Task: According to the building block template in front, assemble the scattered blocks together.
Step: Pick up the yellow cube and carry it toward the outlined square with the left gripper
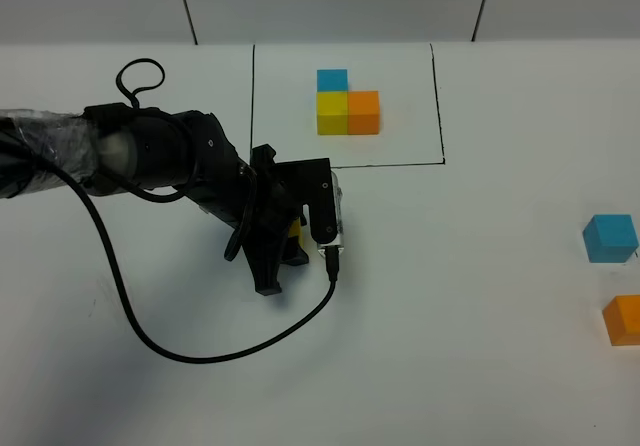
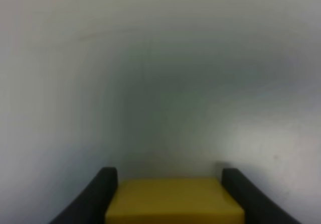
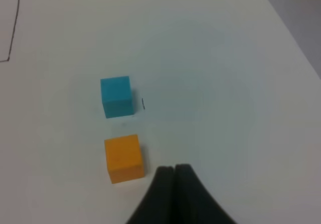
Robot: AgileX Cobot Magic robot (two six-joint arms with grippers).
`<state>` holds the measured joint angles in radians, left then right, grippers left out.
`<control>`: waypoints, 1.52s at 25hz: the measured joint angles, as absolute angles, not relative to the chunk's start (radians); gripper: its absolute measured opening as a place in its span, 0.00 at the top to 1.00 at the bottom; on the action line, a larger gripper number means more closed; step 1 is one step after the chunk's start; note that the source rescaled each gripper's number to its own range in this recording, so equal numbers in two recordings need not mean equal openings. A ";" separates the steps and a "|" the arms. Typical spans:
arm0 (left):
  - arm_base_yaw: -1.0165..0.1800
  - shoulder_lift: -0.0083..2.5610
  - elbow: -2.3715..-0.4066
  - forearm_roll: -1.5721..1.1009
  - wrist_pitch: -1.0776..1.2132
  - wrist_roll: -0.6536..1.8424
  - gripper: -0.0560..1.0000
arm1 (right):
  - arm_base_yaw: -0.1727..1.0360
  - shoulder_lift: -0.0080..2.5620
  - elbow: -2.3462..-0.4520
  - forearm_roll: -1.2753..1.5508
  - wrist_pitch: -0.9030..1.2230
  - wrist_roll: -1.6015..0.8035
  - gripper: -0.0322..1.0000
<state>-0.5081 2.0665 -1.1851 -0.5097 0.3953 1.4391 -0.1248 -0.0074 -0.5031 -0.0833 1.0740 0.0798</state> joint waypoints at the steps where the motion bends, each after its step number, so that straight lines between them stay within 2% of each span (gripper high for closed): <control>1: -0.508 2.069 -1.186 -0.511 0.395 1.439 0.50 | -0.125 -0.007 -0.503 -0.083 1.074 0.080 0.97; 26: -0.508 2.077 -1.192 -0.537 0.394 1.399 0.50 | -0.125 -0.007 -0.503 -0.082 1.074 0.080 0.97; 28: -0.508 2.078 -1.192 -0.536 0.391 1.381 0.46 | -0.125 -0.007 -0.503 -0.082 1.074 0.080 0.97; 33: -0.508 2.078 -1.192 -0.536 0.370 1.343 0.23 | -0.125 -0.007 -0.503 -0.082 1.074 0.080 0.97; 35: -0.508 2.078 -1.192 -0.536 0.369 1.339 0.18 | -0.125 -0.007 -0.503 -0.082 1.074 0.080 0.97; 38: -0.508 2.078 -1.192 -0.536 0.368 1.333 0.16 | -0.125 -0.007 -0.503 -0.082 1.074 0.080 0.97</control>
<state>-0.5081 2.0781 -1.1920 -0.5356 0.3679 1.3325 -0.1248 -0.0074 -0.5031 -0.0823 1.0740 0.0798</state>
